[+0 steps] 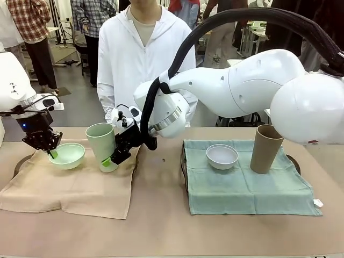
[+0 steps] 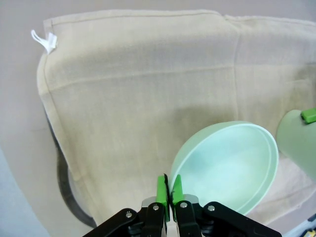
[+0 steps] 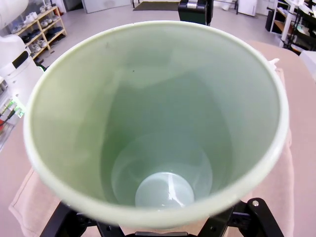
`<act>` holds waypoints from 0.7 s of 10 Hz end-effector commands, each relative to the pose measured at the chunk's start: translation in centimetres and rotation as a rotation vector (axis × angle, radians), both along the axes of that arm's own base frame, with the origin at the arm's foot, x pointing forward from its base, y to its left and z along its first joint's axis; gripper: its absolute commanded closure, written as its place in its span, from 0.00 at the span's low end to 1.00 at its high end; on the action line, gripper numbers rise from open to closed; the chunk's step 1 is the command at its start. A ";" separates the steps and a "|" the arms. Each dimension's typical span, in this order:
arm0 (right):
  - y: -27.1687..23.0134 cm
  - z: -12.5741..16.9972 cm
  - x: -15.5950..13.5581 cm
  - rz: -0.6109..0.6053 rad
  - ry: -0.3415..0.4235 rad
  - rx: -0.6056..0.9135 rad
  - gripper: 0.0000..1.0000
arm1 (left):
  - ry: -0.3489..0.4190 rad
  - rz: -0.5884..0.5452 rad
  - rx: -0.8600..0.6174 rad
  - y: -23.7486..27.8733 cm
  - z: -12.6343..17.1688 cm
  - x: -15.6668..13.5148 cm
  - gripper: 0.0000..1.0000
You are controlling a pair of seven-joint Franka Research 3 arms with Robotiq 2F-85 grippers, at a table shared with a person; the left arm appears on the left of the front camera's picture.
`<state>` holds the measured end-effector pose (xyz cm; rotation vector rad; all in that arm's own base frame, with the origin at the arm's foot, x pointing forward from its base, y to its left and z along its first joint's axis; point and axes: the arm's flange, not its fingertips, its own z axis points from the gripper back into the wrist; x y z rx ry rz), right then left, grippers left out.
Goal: Set up a tray with a mat and arrange the tableware.
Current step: Place the Picnic Bowl and Reusable plastic cup back onto the Handle tray in front of the human's position.
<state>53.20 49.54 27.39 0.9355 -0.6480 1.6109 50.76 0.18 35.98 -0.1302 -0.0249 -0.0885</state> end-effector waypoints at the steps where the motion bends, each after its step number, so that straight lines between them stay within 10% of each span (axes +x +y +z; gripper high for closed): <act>1: -0.1 0.1 0.2 0.026 -0.003 -0.002 0.00 | 0.011 0.000 0.002 0.1 0.0 0.6 0.36; 3: -0.5 0.7 0.2 -0.013 -0.014 -0.049 0.00 | 0.016 -0.007 0.004 0.2 0.2 0.5 0.00; 5: -1.8 1.4 -0.1 -0.051 -0.003 -0.112 0.00 | 0.027 -0.010 0.001 0.3 0.3 0.4 0.00; 6: -2.9 1.8 -0.3 -0.073 0.017 -0.144 0.00 | 0.032 -0.009 -0.002 0.2 0.4 0.2 0.45; 7: -4.0 2.3 -0.4 -0.104 0.038 -0.179 0.00 | 0.033 -0.014 -0.003 0.3 0.5 0.2 0.36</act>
